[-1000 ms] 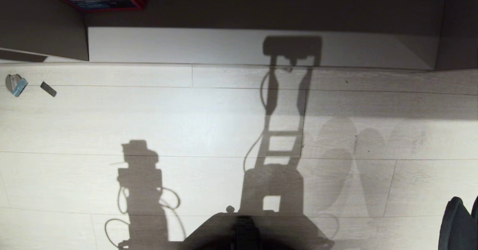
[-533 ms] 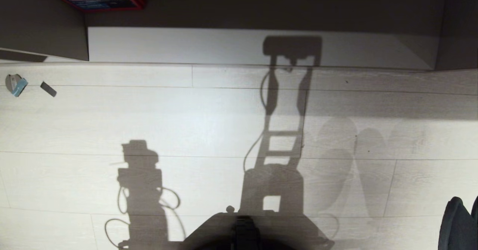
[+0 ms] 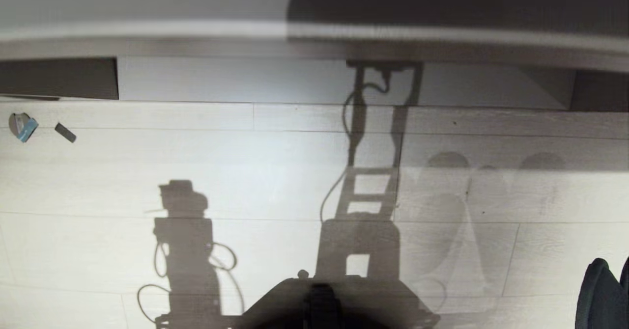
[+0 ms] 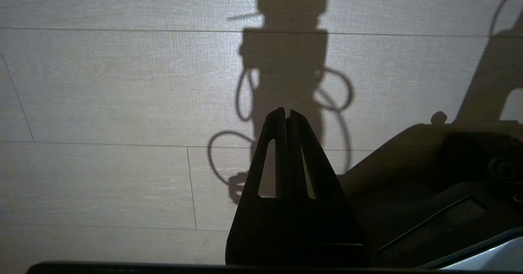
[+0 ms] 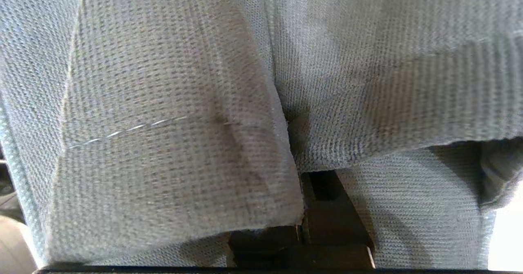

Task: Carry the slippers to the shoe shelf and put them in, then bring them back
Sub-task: Place the slippers into the shoe cabinet

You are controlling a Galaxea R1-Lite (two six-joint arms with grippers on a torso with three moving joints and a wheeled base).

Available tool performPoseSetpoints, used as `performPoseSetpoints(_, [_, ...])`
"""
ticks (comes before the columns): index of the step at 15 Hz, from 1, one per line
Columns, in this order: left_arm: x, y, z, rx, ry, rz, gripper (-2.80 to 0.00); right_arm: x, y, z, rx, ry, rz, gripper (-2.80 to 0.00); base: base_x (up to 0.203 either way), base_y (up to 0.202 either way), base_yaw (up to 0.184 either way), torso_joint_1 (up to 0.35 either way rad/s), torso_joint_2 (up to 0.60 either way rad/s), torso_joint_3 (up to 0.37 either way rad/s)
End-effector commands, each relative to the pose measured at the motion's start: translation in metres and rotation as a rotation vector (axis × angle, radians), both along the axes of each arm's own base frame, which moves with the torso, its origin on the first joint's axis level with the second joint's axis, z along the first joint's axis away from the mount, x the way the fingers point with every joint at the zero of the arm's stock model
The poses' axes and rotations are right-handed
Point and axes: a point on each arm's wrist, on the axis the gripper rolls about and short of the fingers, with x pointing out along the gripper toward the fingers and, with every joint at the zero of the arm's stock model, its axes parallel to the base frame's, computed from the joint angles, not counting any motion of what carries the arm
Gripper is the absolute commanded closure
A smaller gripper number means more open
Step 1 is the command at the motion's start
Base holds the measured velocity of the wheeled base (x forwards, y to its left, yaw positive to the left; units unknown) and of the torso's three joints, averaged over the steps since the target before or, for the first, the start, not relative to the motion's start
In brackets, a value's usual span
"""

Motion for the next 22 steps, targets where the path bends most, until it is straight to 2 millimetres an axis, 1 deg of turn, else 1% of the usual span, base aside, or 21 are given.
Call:
performPoseSetpoints(1, [0.000, 0.000, 0.000, -0.001, 0.001, 0.000, 0.00, 0.000, 0.000, 0.000, -0.001, 0.000, 0.001, 0.00, 0.103, 0.000, 0.000, 0.003, 0.00, 0.000])
performPoseSetpoints(4, [0.000, 0.000, 0.000, -0.001, 0.001, 0.000, 0.00, 0.000, 0.000, 0.001, -0.008, -0.005, 0.002, 0.00, 0.000, 0.000, 0.000, 0.000, 0.00, 0.000])
performPoseSetpoints(5, [0.000, 0.000, 0.000, -0.001, 0.001, 0.000, 0.00, -0.001, 0.000, 0.005, -0.008, -0.020, 0.011, 0.00, 0.000, 0.000, 0.000, 0.000, 0.00, 0.000])
performPoseSetpoints(7, [0.000, 0.000, 0.000, -0.002, 0.001, 0.000, 0.00, -0.004, 0.001, 0.027, -0.005, -0.055, 0.053, 0.00, 0.000, 0.000, 0.000, 0.000, 0.00, 0.000])
performPoseSetpoints(10, [0.000, 0.000, 0.000, -0.001, 0.001, 0.000, 0.00, 0.011, 0.002, 0.059, -0.019, 0.022, 0.125, 0.00, 0.000, 0.000, 0.000, 0.000, 0.00, 0.000])
performPoseSetpoints(12, [0.000, 0.000, 0.000, -0.002, 0.001, 0.000, 0.00, 0.030, 0.004, 0.071, -0.058, 0.116, 0.180, 0.00, 0.000, 0.000, 0.000, 0.000, 0.00, 0.000])
performPoseSetpoints(14, [0.000, 0.000, 0.000, -0.002, 0.001, 0.000, 0.00, 0.052, 0.005, 0.074, -0.102, 0.199, 0.237, 0.00, 0.000, 0.000, 0.000, 0.000, 0.00, 0.000])
performPoseSetpoints(16, [0.000, 0.000, 0.000, -0.002, 0.001, 0.000, 0.00, 0.077, 0.006, 0.077, -0.121, 0.265, 0.294, 0.00, 0.000, 0.000, 0.000, 0.000, 0.00, 0.000])
performPoseSetpoints(17, [0.000, 0.000, 0.000, -0.002, 0.001, 0.000, 0.00, 0.091, 0.007, 0.079, -0.132, 0.271, 0.310, 0.00, 0.000, 0.000, 0.000, 0.000, 0.00, 0.000])
performPoseSetpoints(19, [0.000, 0.000, 0.000, -0.001, 0.001, 0.000, 0.00, 0.118, 0.008, 0.087, -0.157, 0.228, 0.329, 0.00, 0.000, 0.000, 0.000, 0.000, 0.00, 0.000])
performPoseSetpoints(21, [0.000, 0.000, 0.000, -0.001, 0.001, 0.000, 0.00, 0.136, 0.010, 0.095, -0.164, 0.209, 0.354, 0.00, 0.000, 0.000, 0.000, 0.000, 0.00, 0.000])
performPoseSetpoints(22, [0.000, 0.000, 0.000, -0.001, 0.000, 0.000, 0.00, 0.145, 0.014, 0.102, -0.168, 0.191, 0.388, 0.00, 0.000, 0.000, 0.000, 0.000, 0.00, 0.000])
